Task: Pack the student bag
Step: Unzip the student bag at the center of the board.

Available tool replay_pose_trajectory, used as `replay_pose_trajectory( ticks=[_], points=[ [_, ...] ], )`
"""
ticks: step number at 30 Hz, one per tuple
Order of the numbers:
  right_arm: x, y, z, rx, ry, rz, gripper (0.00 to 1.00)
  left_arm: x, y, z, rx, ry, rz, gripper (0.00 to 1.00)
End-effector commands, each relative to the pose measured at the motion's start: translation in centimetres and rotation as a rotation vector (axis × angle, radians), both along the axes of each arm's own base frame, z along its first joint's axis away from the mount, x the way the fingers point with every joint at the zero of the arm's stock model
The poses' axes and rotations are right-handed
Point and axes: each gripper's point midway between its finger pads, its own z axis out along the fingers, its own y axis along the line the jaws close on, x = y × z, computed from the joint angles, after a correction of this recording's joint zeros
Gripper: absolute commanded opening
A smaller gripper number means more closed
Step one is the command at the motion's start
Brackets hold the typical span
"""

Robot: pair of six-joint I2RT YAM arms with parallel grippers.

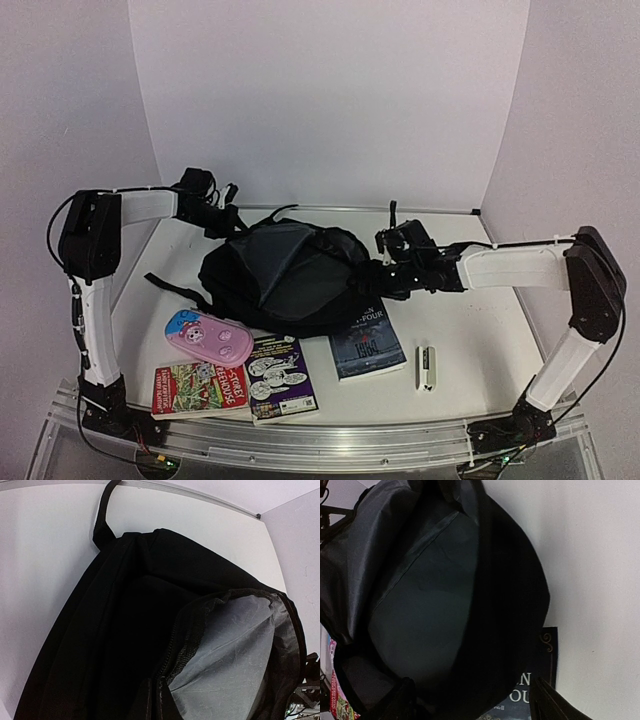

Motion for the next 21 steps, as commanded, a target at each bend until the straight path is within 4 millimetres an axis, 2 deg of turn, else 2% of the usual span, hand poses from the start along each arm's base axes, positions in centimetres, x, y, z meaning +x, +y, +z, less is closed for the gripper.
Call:
replay_pose_trajectory(
  ticks=[1, 3, 6, 7, 9, 11, 16, 17, 21],
  points=[
    [0.5, 1.2, -0.7, 0.066, 0.017, -0.062, 0.72, 0.5, 0.8, 2.0, 0.017, -0.070, 0.034, 0.00],
    [0.2, 1.6, -1.4, 0.057, 0.031, -0.060, 0.62, 0.5, 1.2, 1.9, 0.028, -0.068, 0.051, 0.00],
    [0.3, 1.5, -1.5, 0.040, 0.017, -0.064, 0.29, 0.5, 2.3, 1.3, 0.058, -0.057, 0.096, 0.00],
    [0.8, 1.4, -1.0, 0.025, -0.012, -0.061, 0.17, 0.5, 2.9, 1.0, 0.074, -0.046, 0.121, 0.00],
    [2.0, 0.9, 0.5, -0.035, -0.074, -0.056, 0.04, 0.4, 4.0, 0.8, 0.091, -0.035, 0.164, 0.00],
    [4.1, -0.1, 2.0, -0.099, -0.141, -0.067, 0.00, -0.3, 4.7, 0.2, 0.100, -0.019, 0.181, 0.00],
    [11.2, -3.6, 2.0, -0.126, -0.154, -0.087, 0.00, -2.2, 4.6, 0.9, 0.067, -0.022, 0.165, 0.00],
    [12.3, -3.8, 1.5, -0.143, -0.159, -0.075, 0.00, -2.5, 4.6, 1.1, 0.057, -0.026, 0.163, 0.00],
    [17.3, -3.5, 1.3, -0.168, -0.213, -0.070, 0.00, -2.7, 4.4, 1.1, 0.037, -0.020, 0.161, 0.00]
  ],
)
